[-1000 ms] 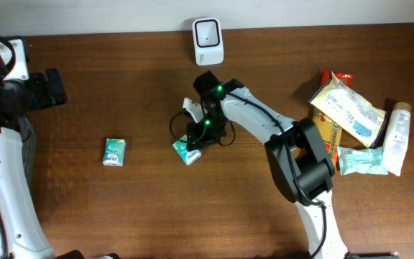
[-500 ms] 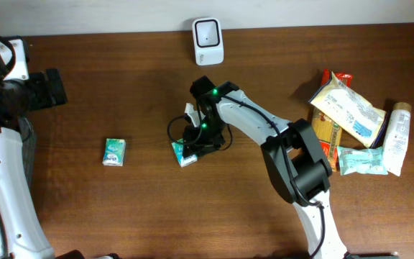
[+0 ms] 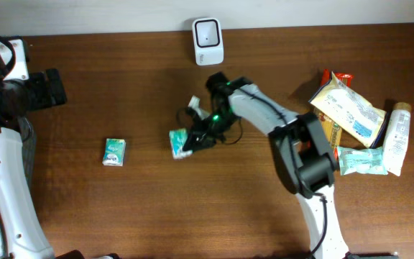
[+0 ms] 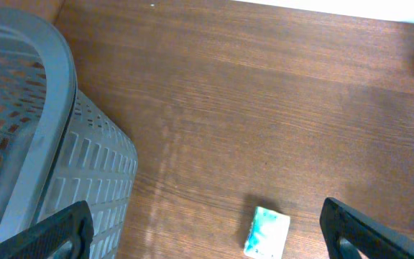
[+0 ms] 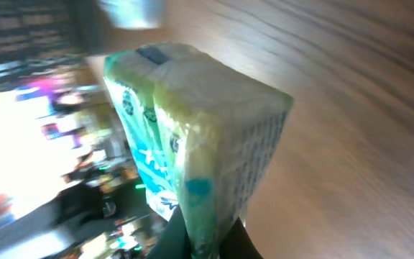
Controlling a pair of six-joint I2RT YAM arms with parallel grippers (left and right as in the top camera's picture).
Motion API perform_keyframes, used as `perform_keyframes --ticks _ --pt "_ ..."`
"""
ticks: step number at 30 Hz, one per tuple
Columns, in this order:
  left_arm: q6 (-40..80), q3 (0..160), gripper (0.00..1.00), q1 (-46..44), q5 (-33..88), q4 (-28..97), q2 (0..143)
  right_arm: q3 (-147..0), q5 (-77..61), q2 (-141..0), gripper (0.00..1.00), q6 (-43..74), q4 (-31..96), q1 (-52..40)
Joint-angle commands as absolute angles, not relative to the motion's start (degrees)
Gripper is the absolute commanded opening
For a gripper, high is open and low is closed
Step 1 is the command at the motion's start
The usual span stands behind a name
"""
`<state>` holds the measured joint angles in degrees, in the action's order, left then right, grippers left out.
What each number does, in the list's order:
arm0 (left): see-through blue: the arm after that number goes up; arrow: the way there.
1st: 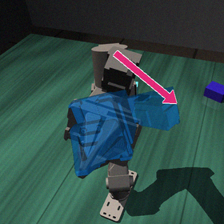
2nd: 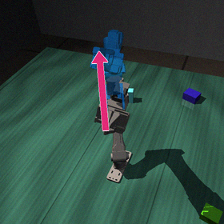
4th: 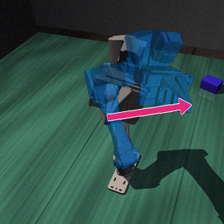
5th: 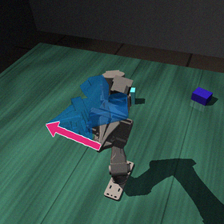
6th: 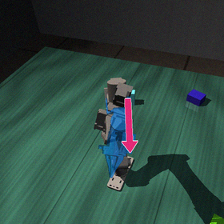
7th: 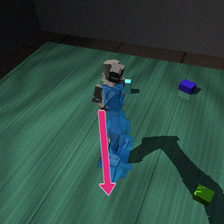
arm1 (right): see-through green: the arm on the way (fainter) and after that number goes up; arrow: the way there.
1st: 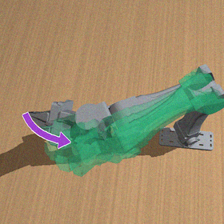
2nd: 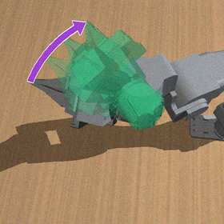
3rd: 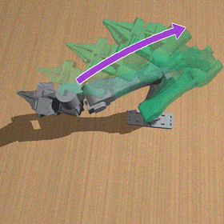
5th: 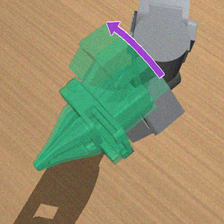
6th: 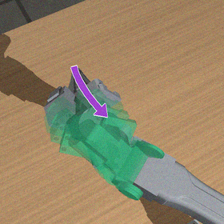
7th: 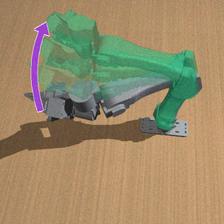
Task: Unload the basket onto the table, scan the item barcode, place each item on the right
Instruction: 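Lift tissue pack with right gripper and hold it before the scanner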
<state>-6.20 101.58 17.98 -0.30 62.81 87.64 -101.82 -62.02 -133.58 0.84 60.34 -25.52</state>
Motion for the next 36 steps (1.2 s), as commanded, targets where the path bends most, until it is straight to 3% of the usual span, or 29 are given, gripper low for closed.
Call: perform_keyframes --ticks 1,10,16,22,28,31,36 --pt "-5.67 101.84 0.99 18.17 -0.43 62.70 87.39 -101.60 -84.44 -125.56 0.04 -9.76 60.64 -19.84" --pt "-5.67 101.84 0.99 18.17 -0.43 62.70 87.39 -101.65 -88.95 -113.75 0.04 -8.08 61.56 -7.49" --pt "-5.67 101.84 0.99 18.17 -0.40 62.70 87.39 -101.69 -86.06 -106.65 0.04 -8.12 60.01 -6.04" --pt "-5.67 101.84 0.99 18.17 -0.43 62.70 87.39 -103.44 -41.39 -106.43 0.04 3.53 56.95 -13.28" --pt "-5.67 101.84 0.99 18.17 -0.43 62.70 87.39 -120.75 5.21 -108.27 0.04 6.22 57.63 -23.94" --pt "-5.67 101.84 0.99 18.17 -0.43 62.70 87.39 -124.84 20.93 -111.24 0.04 -1.45 47.88 -27.66" --pt "-5.67 101.84 0.99 18.17 -0.43 62.70 87.39 -124.81 30.04 -123.85 0.04 -20.71 26.15 -28.36"
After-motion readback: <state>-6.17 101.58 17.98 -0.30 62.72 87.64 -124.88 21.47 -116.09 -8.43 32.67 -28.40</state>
